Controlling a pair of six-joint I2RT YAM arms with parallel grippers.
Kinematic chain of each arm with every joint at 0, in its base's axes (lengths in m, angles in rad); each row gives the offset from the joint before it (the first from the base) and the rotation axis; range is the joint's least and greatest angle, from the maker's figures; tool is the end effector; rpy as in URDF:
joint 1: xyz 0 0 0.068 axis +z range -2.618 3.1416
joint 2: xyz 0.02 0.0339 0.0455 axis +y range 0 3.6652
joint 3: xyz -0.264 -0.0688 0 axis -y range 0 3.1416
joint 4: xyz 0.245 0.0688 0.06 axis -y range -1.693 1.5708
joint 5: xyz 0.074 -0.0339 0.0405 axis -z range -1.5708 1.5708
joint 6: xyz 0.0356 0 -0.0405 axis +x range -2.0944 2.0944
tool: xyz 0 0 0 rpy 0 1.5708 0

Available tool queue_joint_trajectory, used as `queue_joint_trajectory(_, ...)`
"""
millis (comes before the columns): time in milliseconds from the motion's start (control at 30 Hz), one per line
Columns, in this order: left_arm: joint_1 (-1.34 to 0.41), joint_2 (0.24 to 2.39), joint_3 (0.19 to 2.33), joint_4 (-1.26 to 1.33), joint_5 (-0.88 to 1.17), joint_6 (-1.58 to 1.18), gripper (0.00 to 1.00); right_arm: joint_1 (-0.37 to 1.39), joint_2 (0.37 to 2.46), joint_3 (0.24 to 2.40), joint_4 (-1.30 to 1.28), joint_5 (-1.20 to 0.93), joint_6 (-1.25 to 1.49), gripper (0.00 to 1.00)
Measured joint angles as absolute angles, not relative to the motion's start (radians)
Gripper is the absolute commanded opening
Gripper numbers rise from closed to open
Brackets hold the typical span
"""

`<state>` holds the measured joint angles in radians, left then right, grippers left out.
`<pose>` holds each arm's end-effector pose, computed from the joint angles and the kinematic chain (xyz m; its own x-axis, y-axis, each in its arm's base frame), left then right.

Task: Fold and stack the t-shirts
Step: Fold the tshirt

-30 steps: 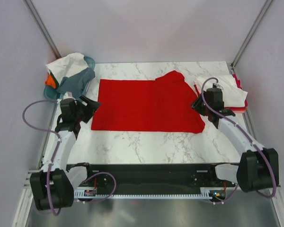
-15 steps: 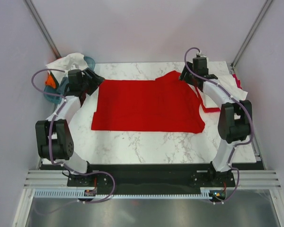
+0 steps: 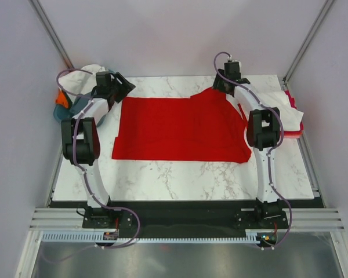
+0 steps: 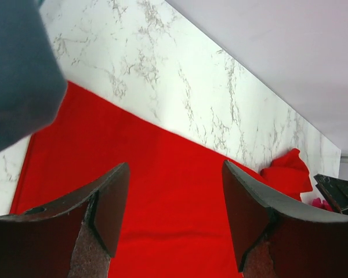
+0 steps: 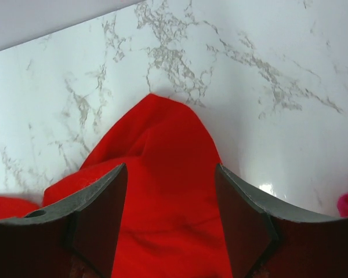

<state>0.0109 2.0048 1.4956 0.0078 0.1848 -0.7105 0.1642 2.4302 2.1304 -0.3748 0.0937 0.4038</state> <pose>0.4698 -0.0014 0.2336 -0.4624 -0.6462 -0.6071 -0.1995 0.7430 -0.6389 0.5503 0.0878 0.2025 -0.6023 0.2967 -0.7411 0.1587 0.9543 0.2531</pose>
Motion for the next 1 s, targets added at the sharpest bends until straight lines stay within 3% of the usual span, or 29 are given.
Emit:
queue_joint_trajectory(300, -0.029, 2.194, 1.692, -0.031, 0.181, -0.668, 0.72, 0.164, 2.603, 2.302, -0.383, 0.127, 0.373, 0.65)
queue_joint_trajectory(533, -0.035, 2.297, 1.833, -0.123, 0.128, -0.629, 0.72, 0.164, 2.625, 2.31, -0.381, 0.109, 0.364, 0.09)
queue_joint_trajectory(600, -0.035, 2.31, 1.858, -0.152, 0.102, -0.611, 0.72, 0.164, 2.623, 2.302, -0.367, 0.106, 0.365, 0.01)
queue_joint_trajectory(1000, -0.06, 2.348, 1.958, -0.272, -0.075, -0.479, 0.69, 0.136, 2.507, 2.072, -0.262, 0.104, 0.398, 0.0)
